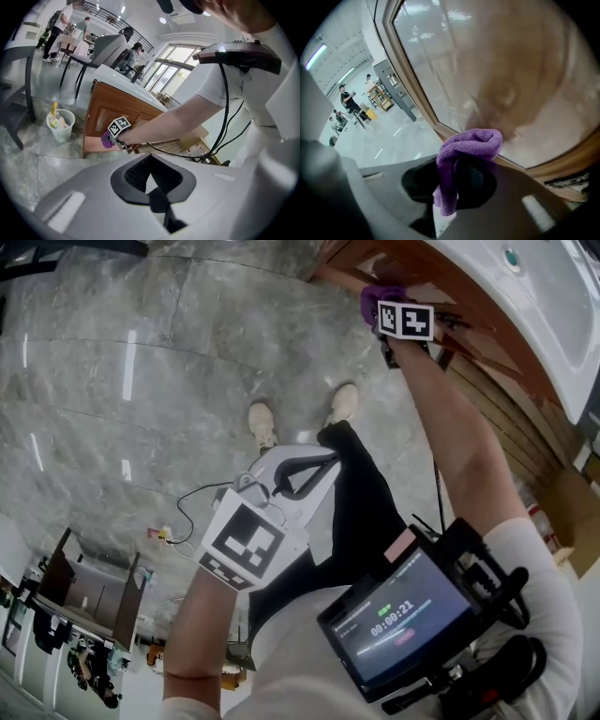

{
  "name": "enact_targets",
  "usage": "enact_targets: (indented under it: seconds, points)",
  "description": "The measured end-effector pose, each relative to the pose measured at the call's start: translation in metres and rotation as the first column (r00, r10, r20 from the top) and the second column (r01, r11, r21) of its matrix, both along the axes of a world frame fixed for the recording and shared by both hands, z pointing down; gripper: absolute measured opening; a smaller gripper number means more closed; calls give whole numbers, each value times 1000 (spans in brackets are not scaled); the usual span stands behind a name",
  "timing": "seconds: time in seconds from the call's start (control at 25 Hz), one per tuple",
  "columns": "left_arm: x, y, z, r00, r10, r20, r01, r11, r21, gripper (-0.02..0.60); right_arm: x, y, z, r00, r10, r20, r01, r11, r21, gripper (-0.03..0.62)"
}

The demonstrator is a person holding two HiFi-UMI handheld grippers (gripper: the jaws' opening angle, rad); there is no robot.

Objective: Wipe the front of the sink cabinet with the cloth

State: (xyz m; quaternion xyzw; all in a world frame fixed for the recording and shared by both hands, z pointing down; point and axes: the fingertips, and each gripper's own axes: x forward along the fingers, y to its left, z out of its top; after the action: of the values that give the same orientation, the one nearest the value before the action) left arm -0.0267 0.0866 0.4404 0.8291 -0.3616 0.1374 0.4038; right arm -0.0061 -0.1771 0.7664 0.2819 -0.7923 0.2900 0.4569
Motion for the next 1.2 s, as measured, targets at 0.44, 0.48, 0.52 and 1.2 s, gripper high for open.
enact_targets:
  seconds: [0.44, 0.48, 0.52, 1.2]
  points:
    - [-48, 25, 1, 990, -139, 1, 139, 990, 0, 5, -93, 15, -4, 989, -148, 12, 148, 989, 13, 72]
    - [-51, 27, 1, 989, -150, 1, 150, 989, -1, 5, -100, 16, -4, 987, -157, 13, 157, 987, 13, 72]
    - [-55, 29, 0, 987, -160, 1, 160, 987, -2, 5, -106, 16, -5, 986, -163, 16, 163, 987, 12, 72]
    - [-85, 49, -2, 974, -224, 14, 224, 975, 7, 5, -162, 33, -18, 964, -264, 32, 264, 964, 13, 72]
